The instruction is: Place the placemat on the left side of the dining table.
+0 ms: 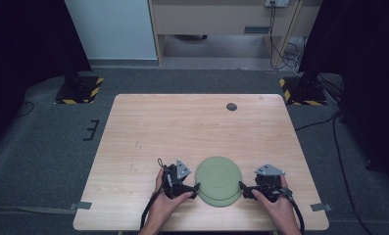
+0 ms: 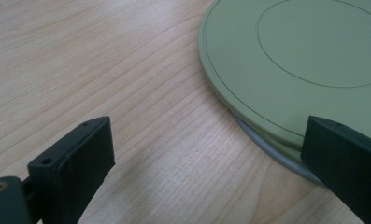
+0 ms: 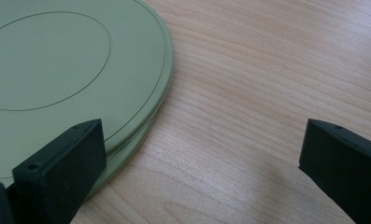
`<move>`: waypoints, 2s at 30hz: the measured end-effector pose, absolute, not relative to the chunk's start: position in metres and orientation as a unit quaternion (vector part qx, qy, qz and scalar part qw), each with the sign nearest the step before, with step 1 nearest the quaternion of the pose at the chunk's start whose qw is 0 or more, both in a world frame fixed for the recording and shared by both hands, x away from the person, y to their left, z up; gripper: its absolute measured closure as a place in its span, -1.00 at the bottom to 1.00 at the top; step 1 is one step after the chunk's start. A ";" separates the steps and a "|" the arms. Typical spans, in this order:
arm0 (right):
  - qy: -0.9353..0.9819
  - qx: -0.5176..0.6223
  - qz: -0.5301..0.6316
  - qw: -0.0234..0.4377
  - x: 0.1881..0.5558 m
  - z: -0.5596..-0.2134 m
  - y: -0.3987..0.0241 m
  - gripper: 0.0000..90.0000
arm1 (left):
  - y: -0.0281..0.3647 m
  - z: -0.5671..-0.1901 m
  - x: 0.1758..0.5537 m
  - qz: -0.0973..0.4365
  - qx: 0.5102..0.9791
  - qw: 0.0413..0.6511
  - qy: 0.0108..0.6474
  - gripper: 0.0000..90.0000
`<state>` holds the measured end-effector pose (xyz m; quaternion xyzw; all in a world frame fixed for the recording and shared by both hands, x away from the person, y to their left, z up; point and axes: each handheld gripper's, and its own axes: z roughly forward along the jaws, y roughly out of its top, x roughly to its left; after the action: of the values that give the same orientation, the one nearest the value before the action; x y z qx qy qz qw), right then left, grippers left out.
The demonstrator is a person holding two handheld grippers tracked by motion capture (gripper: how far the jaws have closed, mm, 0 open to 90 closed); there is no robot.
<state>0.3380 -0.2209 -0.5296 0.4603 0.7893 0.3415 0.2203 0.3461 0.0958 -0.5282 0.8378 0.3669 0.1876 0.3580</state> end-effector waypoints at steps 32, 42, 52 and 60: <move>0.789 0.458 0.341 0.227 0.339 -0.529 -0.218 -0.92 | 0.090 -0.527 0.349 0.203 0.833 0.359 0.369 -0.94; 0.792 0.458 0.339 0.221 0.339 -0.530 -0.217 -0.96 | 0.089 -0.527 0.352 0.202 0.832 0.358 0.373 -0.97; 0.785 0.466 0.338 0.230 0.344 -0.531 -0.217 -0.98 | 0.087 -0.527 0.359 0.210 0.828 0.357 0.379 -0.99; 0.785 0.468 0.339 0.225 0.344 -0.530 -0.218 -0.92 | 0.088 -0.527 0.359 0.206 0.826 0.362 0.379 -0.94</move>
<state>0.3441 -0.2180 -0.5299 0.4679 0.7847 0.3386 0.2252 0.3594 0.0877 -0.5266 0.8263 0.3791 0.2055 0.3624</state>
